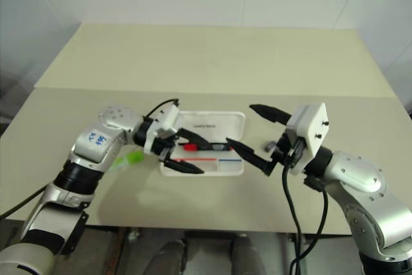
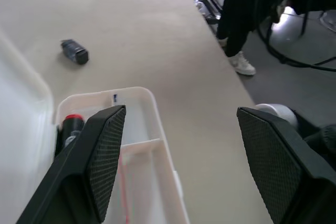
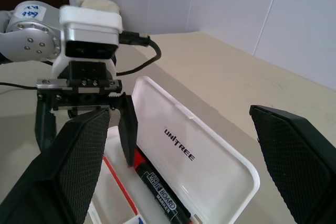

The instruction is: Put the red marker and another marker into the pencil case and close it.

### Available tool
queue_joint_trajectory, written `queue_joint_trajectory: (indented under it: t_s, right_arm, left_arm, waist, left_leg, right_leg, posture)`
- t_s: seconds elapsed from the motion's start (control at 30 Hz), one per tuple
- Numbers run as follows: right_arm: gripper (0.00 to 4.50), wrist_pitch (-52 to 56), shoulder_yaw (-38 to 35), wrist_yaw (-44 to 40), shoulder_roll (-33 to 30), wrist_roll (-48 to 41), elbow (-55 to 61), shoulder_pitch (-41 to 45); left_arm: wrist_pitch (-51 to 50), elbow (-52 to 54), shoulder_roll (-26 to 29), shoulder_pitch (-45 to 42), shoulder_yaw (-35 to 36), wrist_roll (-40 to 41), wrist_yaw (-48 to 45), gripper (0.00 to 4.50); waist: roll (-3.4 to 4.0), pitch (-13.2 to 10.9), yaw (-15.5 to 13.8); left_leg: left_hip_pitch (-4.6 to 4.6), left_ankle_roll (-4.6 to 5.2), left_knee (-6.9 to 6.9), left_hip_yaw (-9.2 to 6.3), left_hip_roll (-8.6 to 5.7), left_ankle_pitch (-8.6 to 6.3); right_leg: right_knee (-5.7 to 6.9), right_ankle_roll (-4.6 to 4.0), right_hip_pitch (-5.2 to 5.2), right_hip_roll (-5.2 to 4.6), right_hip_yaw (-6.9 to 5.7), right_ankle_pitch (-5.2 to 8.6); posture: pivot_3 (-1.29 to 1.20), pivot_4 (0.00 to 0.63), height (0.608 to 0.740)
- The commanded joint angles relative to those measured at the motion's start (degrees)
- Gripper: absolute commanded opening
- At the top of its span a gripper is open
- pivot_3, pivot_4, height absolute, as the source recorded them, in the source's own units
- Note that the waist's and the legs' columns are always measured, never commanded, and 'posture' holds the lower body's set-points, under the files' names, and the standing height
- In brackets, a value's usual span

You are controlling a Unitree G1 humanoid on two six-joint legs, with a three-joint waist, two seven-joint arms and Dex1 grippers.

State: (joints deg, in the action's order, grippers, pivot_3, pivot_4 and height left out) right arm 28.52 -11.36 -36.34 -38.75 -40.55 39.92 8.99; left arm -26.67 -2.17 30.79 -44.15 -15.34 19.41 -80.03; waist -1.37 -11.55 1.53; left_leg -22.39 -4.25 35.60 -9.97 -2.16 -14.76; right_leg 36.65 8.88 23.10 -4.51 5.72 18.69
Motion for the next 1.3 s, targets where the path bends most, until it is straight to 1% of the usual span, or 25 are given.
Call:
queue_joint_trajectory:
  t_s: [0.03,0.17,0.3,0.4,0.53,0.63,0.77,0.9,1.0,1.13,1.23,1.3]
  right_arm:
    - [4.50,-1.22,-0.43,-0.70,0.07,-0.33,0.94,-0.24]
    - [4.50,-1.32,-0.26,-2.64,-0.81,-0.46,0.75,-0.50]
    - [4.50,-0.89,-0.12,-9.90,-4.42,-2.09,0.84,-2.04]
    - [4.50,-1.46,-0.25,-14.54,-7.01,-2.10,0.73,-3.40]
    - [4.50,-2.53,-0.84,-21.54,-10.65,-1.84,-2.14,-3.20]
    - [4.50,-3.70,-0.69,-23.98,-11.58,-1.18,-5.10,-1.16]
    - [4.50,-5.02,1.02,-25.64,-11.15,0.34,-8.79,2.51]
    - [4.50,-5.99,2.87,-25.87,-9.80,1.41,-10.76,4.68]
    - [4.50,-6.40,3.94,-25.22,-8.41,1.95,-11.88,6.08]
    - [4.50,-6.57,4.88,-24.45,-6.83,2.78,-12.76,7.46]
    - [4.50,-6.57,5.01,-24.11,-6.33,3.10,-12.72,7.48]
    - [4.50,-6.42,5.04,-23.56,-5.86,3.15,-12.41,7.44]
  left_arm:
    - [-3.22,4.74,1.99,-0.40,3.33,4.44,-0.94,3.57]
    - [-7.77,8.08,4.35,-0.44,5.83,8.41,-1.02,3.57]
    - [-15.16,12.63,8.91,-0.23,11.37,14.85,0.33,3.57]
    - [-19.09,14.79,11.56,0.35,14.27,18.07,1.69,3.57]
    - [-24.32,17.47,17.60,3.36,19.67,22.36,2.60,3.57]
    - [-24.56,18.66,21.41,6.47,22.33,22.76,3.71,3.57]
    - [-18.80,19.27,28.42,15.10,25.83,17.68,3.65,3.57]
    - [-12.56,17.16,32.47,22.85,29.82,13.57,4.41,3.57]
    - [-7.55,14.32,33.64,28.84,32.97,10.06,5.11,3.57]
    - [0.42,8.08,33.37,39.37,37.05,5.47,4.56,3.57]
    - [4.79,6.63,33.24,43.41,37.89,3.50,4.87,3.57]
    - [7.84,5.23,32.63,44.57,37.46,2.01,6.04,3.57]
  waist:
    - [0.00,0.00,-0.01]
    - [0.00,0.00,-0.05]
    - [0.01,-0.01,0.05]
    - [0.01,-0.01,0.02]
    - [-0.02,-0.03,0.23]
    - [-0.04,-0.04,0.14]
    - [-0.04,-0.04,0.26]
    - [-0.03,-0.05,0.01]
    - [-0.02,-0.05,-0.08]
    - [0.05,-0.10,0.32]
    - [0.05,-0.10,0.08]
    - [0.05,-0.10,-0.19]
  left_leg:
    - [0.00,0.00,0.00,0.00,0.01,0.00]
    - [0.00,0.00,0.00,0.00,0.00,0.00]
    - [0.00,0.00,-0.03,0.00,0.02,0.00]
    - [0.01,0.01,-0.07,0.00,0.02,-0.01]
    - [0.05,0.01,-0.06,0.03,0.02,-0.01]
    - [0.09,0.01,-0.07,0.04,0.05,-0.01]
    - [0.14,0.00,-0.10,0.09,0.08,-0.02]
    - [0.15,0.00,-0.26,0.10,0.10,-0.02]
    - [0.12,-0.01,-0.42,0.10,0.11,-0.02]
    - [0.11,0.01,-0.60,0.24,0.17,-0.08]
    - [-0.05,0.02,-0.64,0.30,0.27,-0.15]
    - [-0.11,0.01,-0.64,0.31,0.27,-0.15]
  right_leg:
    - [0.00,0.00,0.00,0.00,0.00,0.00]
    - [-0.02,0.00,0.00,0.00,0.00,0.00]
    - [-0.05,0.00,0.00,0.01,0.00,0.00]
    - [-0.09,0.00,-0.01,0.00,-0.01,0.00]
    - [-0.13,0.00,-0.09,0.00,-0.01,0.00]
    - [-0.12,-0.01,-0.10,0.01,-0.01,0.00]
    - [-0.17,-0.04,-0.13,0.01,0.01,-0.01]
    - [-0.28,-0.10,-0.12,0.00,0.00,0.01]
    - [-0.50,-0.10,-0.12,-0.02,-0.02,0.01]
    - [-0.70,-0.13,-0.06,-0.04,0.03,0.00]
    - [-0.68,-0.19,0.21,0.02,0.06,0.03]
    - [-0.69,-0.19,0.24,0.00,0.06,0.03]
  posture:
    - [0.00,0.150,0.740]
    - [0.00,0.150,0.740]
    - [0.00,0.150,0.740]
    - [0.00,0.150,0.740]
    - [0.00,0.150,0.740]
    - [0.00,0.150,0.740]
    - [0.00,0.150,0.740]
    - [0.00,0.150,0.740]
    - [0.00,0.150,0.740]
    - [0.00,0.150,0.740]
    - [0.00,0.150,0.740]
    - [0.00,0.150,0.740]
